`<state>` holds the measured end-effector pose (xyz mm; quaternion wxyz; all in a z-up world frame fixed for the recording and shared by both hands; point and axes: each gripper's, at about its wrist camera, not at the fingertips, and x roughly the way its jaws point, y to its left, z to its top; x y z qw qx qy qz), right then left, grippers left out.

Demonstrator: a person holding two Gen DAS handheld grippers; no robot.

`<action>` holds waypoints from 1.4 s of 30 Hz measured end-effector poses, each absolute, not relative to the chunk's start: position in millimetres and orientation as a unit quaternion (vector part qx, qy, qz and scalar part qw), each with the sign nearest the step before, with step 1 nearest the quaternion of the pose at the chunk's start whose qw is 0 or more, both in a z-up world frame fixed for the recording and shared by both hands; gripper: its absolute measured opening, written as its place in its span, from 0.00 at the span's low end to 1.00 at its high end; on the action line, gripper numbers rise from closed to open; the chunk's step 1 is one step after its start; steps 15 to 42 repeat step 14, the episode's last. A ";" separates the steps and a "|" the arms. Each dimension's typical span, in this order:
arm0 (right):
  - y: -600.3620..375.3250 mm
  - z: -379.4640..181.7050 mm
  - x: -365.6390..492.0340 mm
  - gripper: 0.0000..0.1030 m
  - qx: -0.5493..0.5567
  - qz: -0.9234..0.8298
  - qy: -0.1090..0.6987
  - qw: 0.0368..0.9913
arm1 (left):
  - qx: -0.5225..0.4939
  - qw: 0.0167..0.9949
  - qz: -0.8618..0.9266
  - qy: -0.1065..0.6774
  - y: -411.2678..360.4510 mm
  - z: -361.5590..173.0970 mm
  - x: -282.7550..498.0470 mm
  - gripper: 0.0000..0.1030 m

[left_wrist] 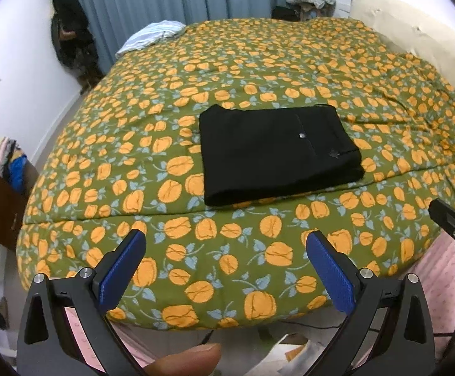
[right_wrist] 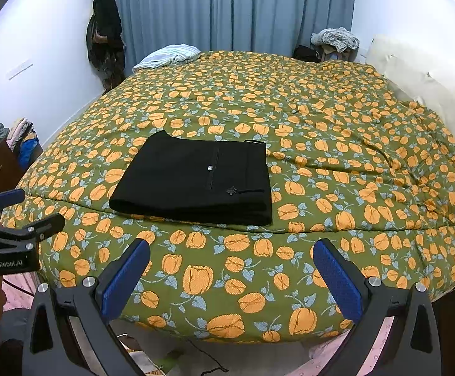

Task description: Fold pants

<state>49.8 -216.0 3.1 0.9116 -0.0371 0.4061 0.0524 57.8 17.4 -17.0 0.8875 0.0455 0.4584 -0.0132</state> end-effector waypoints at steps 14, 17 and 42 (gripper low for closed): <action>-215.5 -1.8 50.9 1.00 -0.036 0.052 0.412 0.909 | 0.045 0.890 -0.029 0.453 12.8 -17.1 56.2 0.99; -215.5 -1.8 50.9 1.00 -0.036 0.052 0.412 0.909 | 0.045 0.890 -0.029 0.453 12.8 -17.1 56.2 0.99; -215.5 -1.8 50.9 1.00 -0.036 0.052 0.412 0.909 | 0.045 0.890 -0.029 0.453 12.8 -17.1 56.2 0.99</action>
